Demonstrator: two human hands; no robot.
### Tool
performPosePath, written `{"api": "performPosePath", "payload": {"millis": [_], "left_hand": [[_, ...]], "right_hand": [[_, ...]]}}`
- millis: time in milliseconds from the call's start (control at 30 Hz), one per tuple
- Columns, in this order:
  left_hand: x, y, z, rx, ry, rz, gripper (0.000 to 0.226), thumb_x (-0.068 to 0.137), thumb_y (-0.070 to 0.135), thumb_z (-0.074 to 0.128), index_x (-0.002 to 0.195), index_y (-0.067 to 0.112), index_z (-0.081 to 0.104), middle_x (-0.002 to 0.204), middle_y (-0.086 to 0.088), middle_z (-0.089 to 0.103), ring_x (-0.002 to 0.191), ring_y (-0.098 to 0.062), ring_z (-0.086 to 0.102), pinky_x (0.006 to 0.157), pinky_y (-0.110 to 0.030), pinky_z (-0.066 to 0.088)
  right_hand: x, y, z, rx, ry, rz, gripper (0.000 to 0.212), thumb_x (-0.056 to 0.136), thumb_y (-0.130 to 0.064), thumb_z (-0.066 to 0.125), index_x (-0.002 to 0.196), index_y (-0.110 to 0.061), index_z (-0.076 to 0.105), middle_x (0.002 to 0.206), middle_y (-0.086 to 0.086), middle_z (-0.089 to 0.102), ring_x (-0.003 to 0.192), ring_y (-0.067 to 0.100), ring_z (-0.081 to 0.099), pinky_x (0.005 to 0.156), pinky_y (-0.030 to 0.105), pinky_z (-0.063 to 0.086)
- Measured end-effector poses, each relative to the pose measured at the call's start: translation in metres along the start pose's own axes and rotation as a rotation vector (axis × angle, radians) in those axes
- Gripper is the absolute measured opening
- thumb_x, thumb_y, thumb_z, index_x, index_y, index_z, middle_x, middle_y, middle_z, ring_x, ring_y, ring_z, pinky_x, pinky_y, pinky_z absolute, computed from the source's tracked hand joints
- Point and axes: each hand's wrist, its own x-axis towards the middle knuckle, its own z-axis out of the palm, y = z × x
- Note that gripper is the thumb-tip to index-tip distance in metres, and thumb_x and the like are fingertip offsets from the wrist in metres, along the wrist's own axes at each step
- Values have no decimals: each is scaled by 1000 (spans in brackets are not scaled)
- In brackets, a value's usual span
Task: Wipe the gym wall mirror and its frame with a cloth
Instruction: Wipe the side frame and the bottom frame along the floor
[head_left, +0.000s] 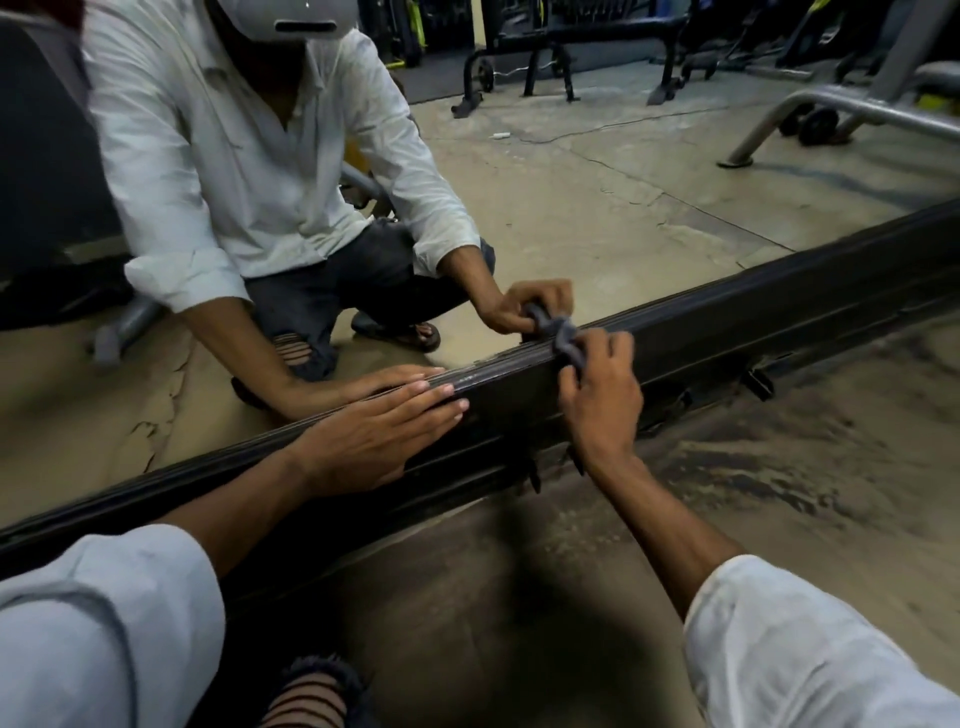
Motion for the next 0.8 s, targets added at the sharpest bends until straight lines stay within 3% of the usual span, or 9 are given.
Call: {"api": "performPosePath", "payload": {"millis": [67,167,200,267,333,367,467,600,800], "left_hand": [[19,3,-1,49,-6,32,93,95,34,55,168,1,8,178,-17,7,165,-36,1,134,-50,1],[58,1,-5,95,44,43,85,99,38,50,167,0,15,175,-21,18,164,-38,9,134,-51,0],[68,-1,-4,117,54,44,83,99,38,50,167,1,18,174,-22,21,163,-37,12,133,-51,-1],[81,-3,-4,153,54,52,84,102,39,50,168,2,16,176,-20,13,165,-36,5,133,-50,-3],[85,-4,3,182,59,65,83,105,40,49,169,3,11,178,-17,5,165,-35,-1,133,-50,-4],[84,-4,6,195,66,63,83,106,40,48,169,3,10,178,-17,4,165,-35,-2,133,-50,-4],[86,-4,14,209,104,60,79,106,38,45,169,3,12,178,-18,6,165,-34,4,133,-50,0],[88,-3,17,200,108,28,80,110,42,46,169,4,9,177,-16,3,165,-31,7,134,-48,2],[87,-3,18,252,73,61,80,113,46,37,169,3,0,178,-17,-4,165,-33,-2,134,-50,0]], "right_hand": [[-1,-1,1,2,-3,11,37,90,-13,73,123,-14,56,119,10,46,83,23,59,67,36,54],[-17,-14,4,-14,-219,-393,43,92,-18,69,132,-17,54,117,8,45,84,33,63,61,45,57],[-9,-8,1,-10,-234,-439,41,94,-21,67,133,-19,54,117,7,46,85,32,63,61,45,58],[10,10,-5,-5,-115,-243,38,93,-18,71,127,-18,54,120,8,47,88,28,64,68,45,60],[19,29,-10,15,28,34,36,92,-13,72,122,-12,52,123,10,47,89,26,64,71,36,58],[17,31,-8,18,58,86,36,93,-12,71,121,-11,50,122,11,47,88,27,65,70,31,54],[-5,14,16,72,3,19,40,92,-14,73,120,-14,44,121,8,46,87,26,66,70,27,51],[-28,3,32,196,-143,-30,42,95,-17,71,116,-25,36,118,1,43,88,17,62,72,37,62],[-17,20,23,233,36,234,32,92,-9,67,115,-14,46,120,4,46,86,17,58,69,28,42]]}}
